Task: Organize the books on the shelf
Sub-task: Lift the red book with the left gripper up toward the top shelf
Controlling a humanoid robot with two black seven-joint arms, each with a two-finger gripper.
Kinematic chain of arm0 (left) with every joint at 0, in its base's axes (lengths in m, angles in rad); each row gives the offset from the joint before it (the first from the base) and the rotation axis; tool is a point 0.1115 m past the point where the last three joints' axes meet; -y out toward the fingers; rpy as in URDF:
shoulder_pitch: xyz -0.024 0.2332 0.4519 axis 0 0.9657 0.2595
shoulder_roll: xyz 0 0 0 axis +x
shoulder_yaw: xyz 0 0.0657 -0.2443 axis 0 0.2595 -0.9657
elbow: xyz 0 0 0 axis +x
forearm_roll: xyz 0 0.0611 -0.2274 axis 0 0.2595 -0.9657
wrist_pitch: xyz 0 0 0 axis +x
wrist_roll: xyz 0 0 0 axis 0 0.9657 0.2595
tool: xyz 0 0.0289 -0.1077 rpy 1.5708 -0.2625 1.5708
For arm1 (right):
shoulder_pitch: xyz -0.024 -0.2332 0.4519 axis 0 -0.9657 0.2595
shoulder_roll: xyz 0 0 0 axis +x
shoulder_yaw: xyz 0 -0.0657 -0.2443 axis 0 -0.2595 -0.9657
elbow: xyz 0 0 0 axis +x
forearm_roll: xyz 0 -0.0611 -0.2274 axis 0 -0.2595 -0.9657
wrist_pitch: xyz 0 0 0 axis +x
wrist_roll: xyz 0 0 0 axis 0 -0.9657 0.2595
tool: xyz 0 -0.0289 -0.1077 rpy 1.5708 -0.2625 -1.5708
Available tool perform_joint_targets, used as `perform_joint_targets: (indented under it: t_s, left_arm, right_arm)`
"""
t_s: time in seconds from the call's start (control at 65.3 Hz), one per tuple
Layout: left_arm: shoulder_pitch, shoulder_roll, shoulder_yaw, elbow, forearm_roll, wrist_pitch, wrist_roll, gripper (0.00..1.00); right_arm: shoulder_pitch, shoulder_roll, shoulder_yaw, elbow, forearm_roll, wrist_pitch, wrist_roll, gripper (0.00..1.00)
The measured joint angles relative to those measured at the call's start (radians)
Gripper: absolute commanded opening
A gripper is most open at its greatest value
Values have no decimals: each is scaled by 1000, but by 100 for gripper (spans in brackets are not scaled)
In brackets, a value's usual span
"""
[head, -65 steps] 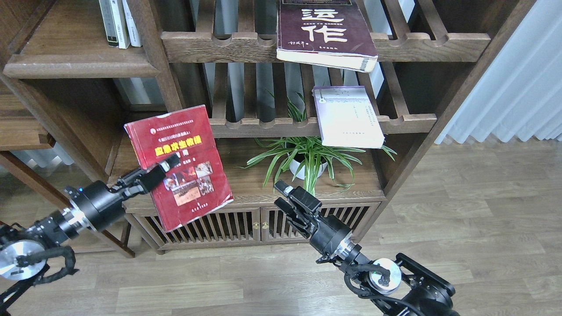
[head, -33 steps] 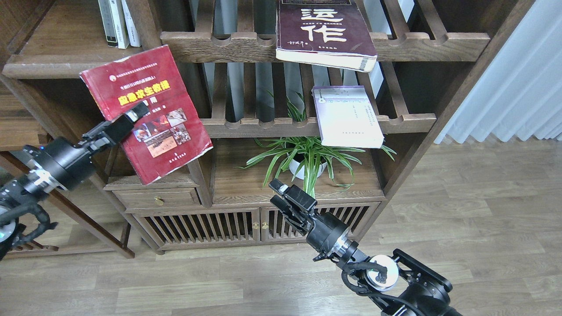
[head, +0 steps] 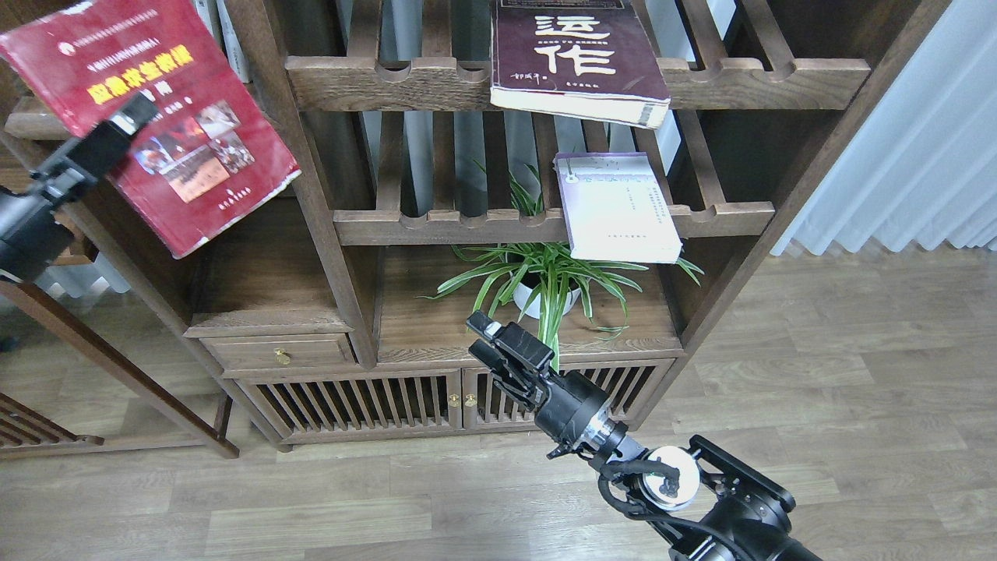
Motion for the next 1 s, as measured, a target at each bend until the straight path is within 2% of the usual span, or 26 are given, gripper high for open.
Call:
perform_joint_targets:
  t_s: [0.153, 0.306, 0.582, 0.765, 0.995]
  left_arm:
    - [-9, 0, -65, 10, 1, 0, 65, 0]
    - [-93, 0, -94, 24, 13, 0, 125, 0]
    - [-246, 0, -141, 49, 116, 0, 134, 0]
    - [-262, -5, -195, 50, 190, 0, 132, 0]
    - [-266, -49, -247, 50, 317, 0, 108, 0]
  right_arm:
    - [2, 0, -2, 0, -1, 0, 0, 79]
    - [2, 0, -7, 0, -2, 0, 0, 80]
    - [12, 0, -3, 0, -16, 0, 0, 79]
    - [12, 6, -9, 0, -17, 0, 0, 80]
    - [14, 12, -8, -7, -18, 0, 0, 79]
